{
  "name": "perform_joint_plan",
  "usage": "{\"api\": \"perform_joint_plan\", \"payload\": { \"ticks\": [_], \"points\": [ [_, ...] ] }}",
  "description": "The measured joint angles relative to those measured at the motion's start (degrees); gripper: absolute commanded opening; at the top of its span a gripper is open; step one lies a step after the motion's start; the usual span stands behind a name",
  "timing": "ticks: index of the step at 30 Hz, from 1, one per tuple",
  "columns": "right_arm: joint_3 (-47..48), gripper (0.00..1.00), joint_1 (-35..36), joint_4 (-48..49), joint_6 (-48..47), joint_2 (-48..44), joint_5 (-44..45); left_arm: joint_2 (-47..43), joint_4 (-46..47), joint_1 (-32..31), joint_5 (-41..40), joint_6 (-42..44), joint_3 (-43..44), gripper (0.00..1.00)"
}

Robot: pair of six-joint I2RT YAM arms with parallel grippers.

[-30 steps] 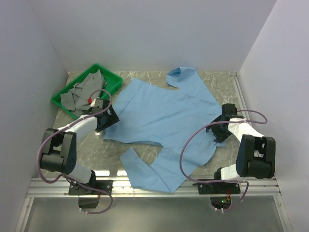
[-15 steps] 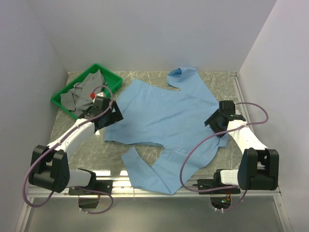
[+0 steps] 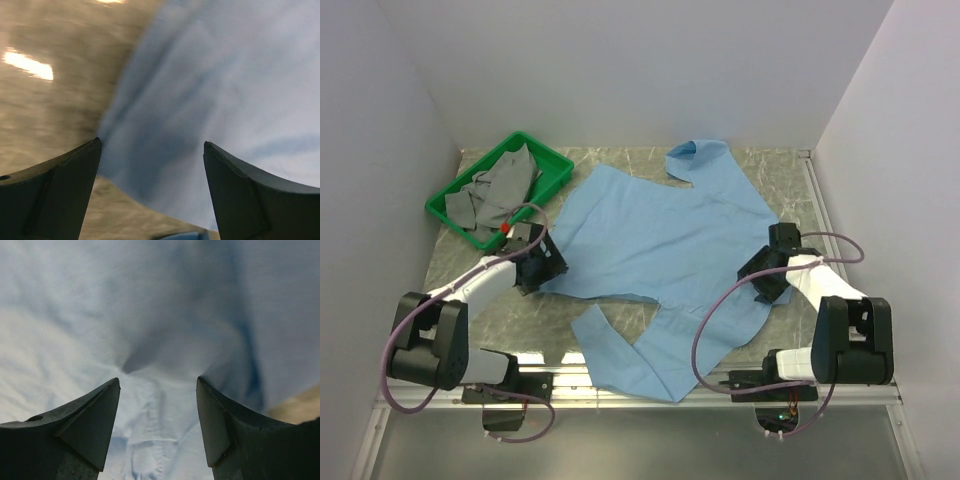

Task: Fold and stack the long sleeve shirts
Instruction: Flatten the shirt out

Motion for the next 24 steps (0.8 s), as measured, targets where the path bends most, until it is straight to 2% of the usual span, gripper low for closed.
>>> {"api": "perform_joint_plan", "payload": {
  "ticks": [4,10,15,18,24],
  "points": [
    [0.4,0.7,-2.3,-1.9,-0.7,-1.4,3.9,-0.3,-1.2,3.2,-1.0,0.2,-0.4,0.91],
    [8.4,0.67,0.9,-2.7,-4.0,-3.9,7.8,-1.7,-3.4,1.6,-1.0,3.4,2.7,0.95],
    [16.0,0.66,5.4,4.4,-8.2,-2.6,4.5,-2.2,-1.3,-8.9,-0.7,8.3,11.1,0.94],
    [18.6,0.61,6.0,11.6,-9.3,1.9,0.5,-1.2,2.3,-14.3,1.3,10.7,15.1,0.93],
    [25.8,0.61,6.3,20.2,-9.4,16.5,-7.7,9.6,8.7,-24.3,4.6,16.6,21.8,0.91]
  ]
}}
